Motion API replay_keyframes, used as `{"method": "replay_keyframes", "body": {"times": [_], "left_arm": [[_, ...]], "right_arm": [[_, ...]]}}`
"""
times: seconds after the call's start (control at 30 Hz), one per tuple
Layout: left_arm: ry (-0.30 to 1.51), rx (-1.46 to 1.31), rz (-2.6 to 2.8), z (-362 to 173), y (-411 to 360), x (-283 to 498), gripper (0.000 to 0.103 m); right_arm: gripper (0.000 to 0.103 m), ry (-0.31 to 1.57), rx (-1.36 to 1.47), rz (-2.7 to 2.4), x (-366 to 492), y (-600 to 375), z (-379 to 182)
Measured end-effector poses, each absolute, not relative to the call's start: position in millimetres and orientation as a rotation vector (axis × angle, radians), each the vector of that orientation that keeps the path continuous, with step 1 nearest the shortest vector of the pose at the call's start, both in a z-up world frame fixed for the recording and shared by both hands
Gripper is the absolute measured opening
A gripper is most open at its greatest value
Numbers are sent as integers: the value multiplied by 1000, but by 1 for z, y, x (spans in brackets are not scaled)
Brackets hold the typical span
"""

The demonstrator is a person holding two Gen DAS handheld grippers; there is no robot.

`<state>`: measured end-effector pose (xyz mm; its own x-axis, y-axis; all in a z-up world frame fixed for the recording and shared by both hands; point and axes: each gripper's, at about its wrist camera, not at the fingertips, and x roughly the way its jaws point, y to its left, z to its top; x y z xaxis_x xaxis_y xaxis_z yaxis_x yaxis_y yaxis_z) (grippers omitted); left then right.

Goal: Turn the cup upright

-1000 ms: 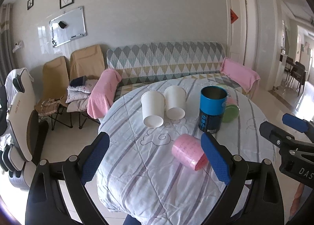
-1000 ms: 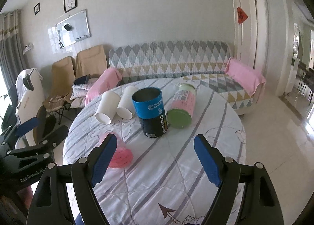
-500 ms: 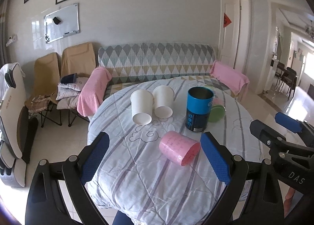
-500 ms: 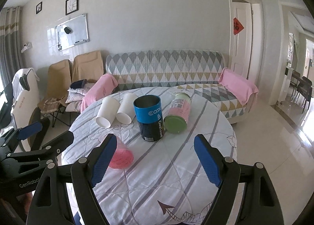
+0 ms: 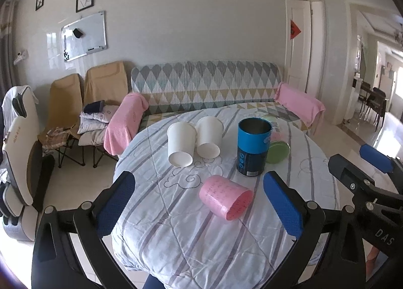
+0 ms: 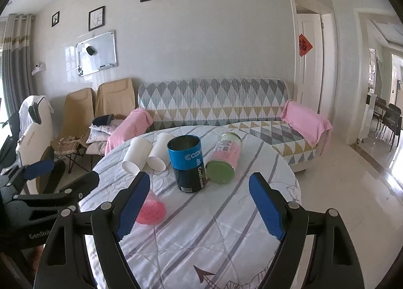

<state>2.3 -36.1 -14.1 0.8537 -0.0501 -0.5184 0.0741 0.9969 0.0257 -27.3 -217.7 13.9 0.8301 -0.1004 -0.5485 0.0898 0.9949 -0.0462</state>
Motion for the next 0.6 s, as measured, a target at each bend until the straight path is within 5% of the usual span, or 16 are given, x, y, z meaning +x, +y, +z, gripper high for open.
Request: {"method": "replay_keyframes", "body": {"times": [0.6], "left_arm": [[560, 108, -16, -18, -87, 7, 103]], "right_arm": [[82, 541, 34, -48, -26, -268, 3]]}}
